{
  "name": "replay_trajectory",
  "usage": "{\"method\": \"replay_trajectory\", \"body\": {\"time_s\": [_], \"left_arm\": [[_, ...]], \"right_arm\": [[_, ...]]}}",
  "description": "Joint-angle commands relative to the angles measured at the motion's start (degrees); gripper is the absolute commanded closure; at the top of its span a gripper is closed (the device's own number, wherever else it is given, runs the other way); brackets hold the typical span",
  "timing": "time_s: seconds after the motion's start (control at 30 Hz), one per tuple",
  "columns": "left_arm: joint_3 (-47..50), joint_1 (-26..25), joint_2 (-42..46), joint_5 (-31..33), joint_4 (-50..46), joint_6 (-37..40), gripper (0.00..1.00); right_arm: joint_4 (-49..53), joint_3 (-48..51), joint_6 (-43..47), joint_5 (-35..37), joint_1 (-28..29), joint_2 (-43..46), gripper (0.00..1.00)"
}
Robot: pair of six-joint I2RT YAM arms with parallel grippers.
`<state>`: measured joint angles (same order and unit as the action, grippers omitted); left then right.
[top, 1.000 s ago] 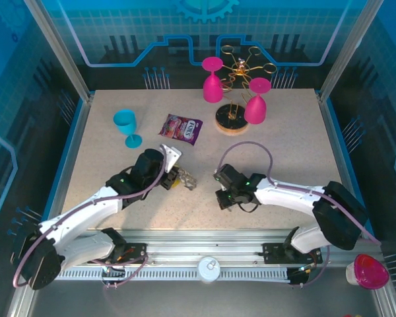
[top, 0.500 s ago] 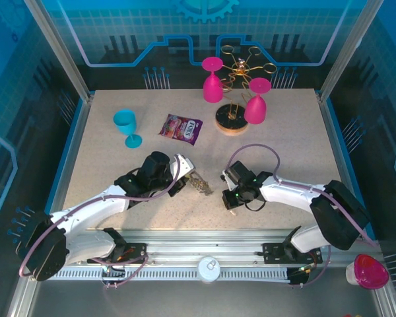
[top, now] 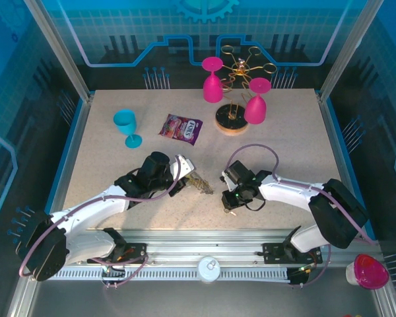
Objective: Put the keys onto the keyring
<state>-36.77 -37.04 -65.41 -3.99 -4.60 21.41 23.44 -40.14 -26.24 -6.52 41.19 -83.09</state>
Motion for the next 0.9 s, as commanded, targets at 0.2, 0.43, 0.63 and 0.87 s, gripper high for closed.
{"method": "replay_trajectory", "body": {"time_s": [0.2,0.43,0.63,0.87], "left_arm": [[0.3,-0.2,1.3,-1.8,1.4,1.4,1.00],[0.3,-0.3,1.4,-1.8,1.3,1.6,1.00],[0.4,-0.3,1.7,-1.6,1.1,1.8,1.00],[0.4,-0.3,1.8,-1.7,1.4,1.9,1.00]], "right_arm": [[2.1,-1.7,1.1,-1.2,-0.5,-1.5,0.85],[2.3,-1.7,1.1,-1.2,-0.5,-1.1,0.94],[3.4,-1.7,1.5,-1.1,-0.5,0.8,0.99],[4.2,-1.8,2.7,-1.3,-0.1,4.1,1.00]]}}
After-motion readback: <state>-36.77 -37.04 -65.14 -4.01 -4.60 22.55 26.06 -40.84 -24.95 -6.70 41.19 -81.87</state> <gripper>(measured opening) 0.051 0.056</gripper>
